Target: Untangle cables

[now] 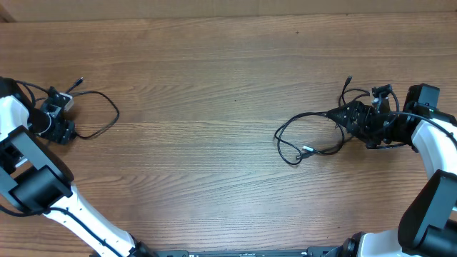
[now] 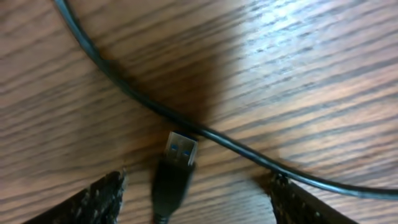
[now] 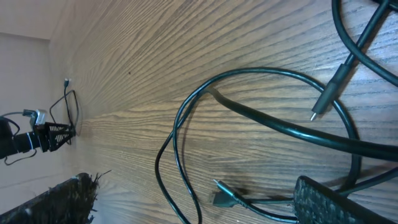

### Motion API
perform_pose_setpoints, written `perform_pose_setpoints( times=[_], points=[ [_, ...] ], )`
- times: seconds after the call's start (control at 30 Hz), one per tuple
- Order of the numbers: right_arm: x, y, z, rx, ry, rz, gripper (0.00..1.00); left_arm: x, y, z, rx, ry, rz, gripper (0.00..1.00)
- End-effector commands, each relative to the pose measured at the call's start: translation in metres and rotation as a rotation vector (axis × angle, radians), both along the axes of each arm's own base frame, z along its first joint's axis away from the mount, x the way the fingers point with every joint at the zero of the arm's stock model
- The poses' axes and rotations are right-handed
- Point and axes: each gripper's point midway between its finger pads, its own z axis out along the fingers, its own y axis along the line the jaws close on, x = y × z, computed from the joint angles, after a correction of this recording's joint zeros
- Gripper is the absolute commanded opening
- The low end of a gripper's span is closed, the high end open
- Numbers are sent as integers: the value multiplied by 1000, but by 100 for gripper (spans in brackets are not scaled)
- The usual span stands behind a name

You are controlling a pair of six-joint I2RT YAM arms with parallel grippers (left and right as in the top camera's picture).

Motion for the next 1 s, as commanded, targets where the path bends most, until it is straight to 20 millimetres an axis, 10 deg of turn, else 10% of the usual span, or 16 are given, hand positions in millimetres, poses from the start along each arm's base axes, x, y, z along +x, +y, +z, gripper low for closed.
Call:
perform_pose_setpoints(
  times=[0.0, 0.4, 0.53, 0.83, 0.97],
  points=[
    [2, 2, 1, 4, -6, 7, 100, -13, -2, -21, -1, 38, -5, 67],
    [2, 2, 1, 3, -9, 7, 100, -13, -2, -21, -1, 37, -5, 4],
    [2, 2, 1, 3, -9, 7, 100, -9, 8, -12, 44, 41, 24, 4],
    [2, 2, 1, 3, -9, 7, 100, 51, -33, 89, -51, -161, -71, 4],
    [4, 2, 2, -1, -19, 7, 100, 96, -98, 142, -242, -382, -187, 4]
  ],
)
